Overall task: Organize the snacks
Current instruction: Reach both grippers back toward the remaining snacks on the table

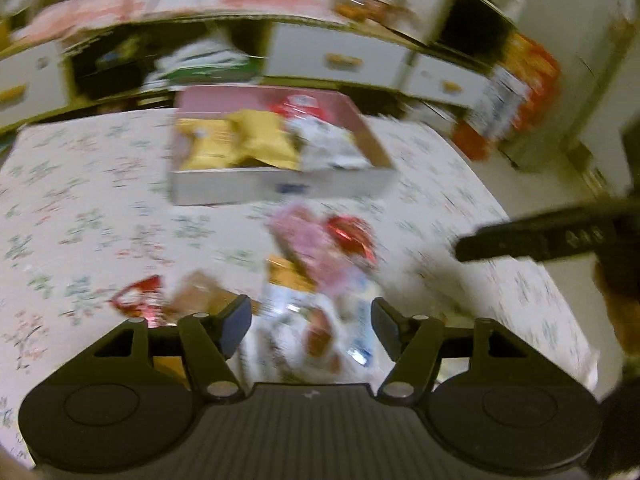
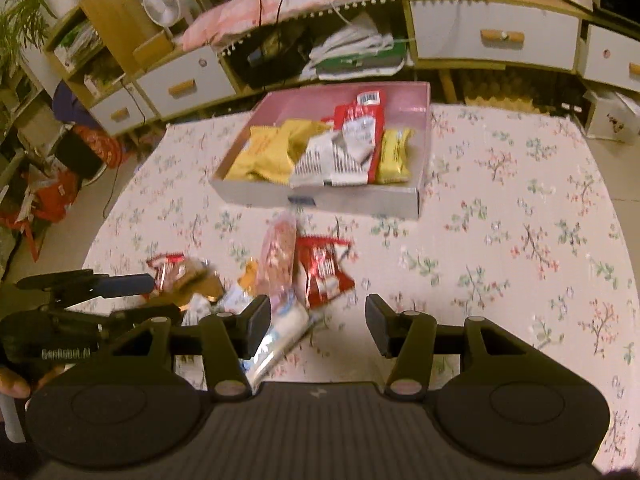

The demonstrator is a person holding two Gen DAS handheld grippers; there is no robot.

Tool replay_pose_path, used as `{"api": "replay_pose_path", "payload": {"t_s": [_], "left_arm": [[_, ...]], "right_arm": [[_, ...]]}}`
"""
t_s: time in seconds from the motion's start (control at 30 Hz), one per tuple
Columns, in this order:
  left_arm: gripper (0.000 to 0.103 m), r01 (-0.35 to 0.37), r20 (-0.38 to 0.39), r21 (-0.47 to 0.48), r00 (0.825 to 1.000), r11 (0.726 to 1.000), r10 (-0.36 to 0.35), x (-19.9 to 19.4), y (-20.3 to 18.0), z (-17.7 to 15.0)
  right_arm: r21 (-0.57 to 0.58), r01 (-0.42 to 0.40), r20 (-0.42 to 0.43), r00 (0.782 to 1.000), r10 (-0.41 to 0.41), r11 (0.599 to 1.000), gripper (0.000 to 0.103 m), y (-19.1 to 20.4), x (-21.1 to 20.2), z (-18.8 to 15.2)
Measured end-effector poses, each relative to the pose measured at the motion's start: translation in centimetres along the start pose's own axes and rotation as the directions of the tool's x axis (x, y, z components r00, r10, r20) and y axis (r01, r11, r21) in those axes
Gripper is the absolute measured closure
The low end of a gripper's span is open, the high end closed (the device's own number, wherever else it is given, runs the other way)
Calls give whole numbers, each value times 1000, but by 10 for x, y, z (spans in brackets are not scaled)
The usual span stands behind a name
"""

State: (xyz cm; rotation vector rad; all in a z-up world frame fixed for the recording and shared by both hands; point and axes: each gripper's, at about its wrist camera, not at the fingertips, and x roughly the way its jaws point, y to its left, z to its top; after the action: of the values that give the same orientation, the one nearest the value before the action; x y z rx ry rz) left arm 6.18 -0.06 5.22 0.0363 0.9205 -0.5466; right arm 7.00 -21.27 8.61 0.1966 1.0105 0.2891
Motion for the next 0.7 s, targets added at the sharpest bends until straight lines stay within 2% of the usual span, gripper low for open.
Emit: {"api": "replay_pose_path", "payload": {"t_s": [0.13,0.23,0.4,0.5,0.7], "left_arm": [[22,-26,-44,130,999,991,32,15,-15,-10],[19,-25,-83,181,996,983,41,25,-16,-16],[17,-30,-101,233,993,972,54,30,-17,-23],[15,-34,-106,260,992,965,63,35,-22,-25],[15,-61,-114,273,989,960,95,47,-16,-23]], "right_arm": [[32,-12,-70,997,14,999,51,-4,11,-15],[88,-20,-134,990,31,996,51,-12,19,-25],[96,33,-186,982,-14,995,47,-19,24,-42],[87,32,-209,978,-13,996,41,-17,24,-51],[110,12,-233,972,14,994,39,-16,25,-60]]}}
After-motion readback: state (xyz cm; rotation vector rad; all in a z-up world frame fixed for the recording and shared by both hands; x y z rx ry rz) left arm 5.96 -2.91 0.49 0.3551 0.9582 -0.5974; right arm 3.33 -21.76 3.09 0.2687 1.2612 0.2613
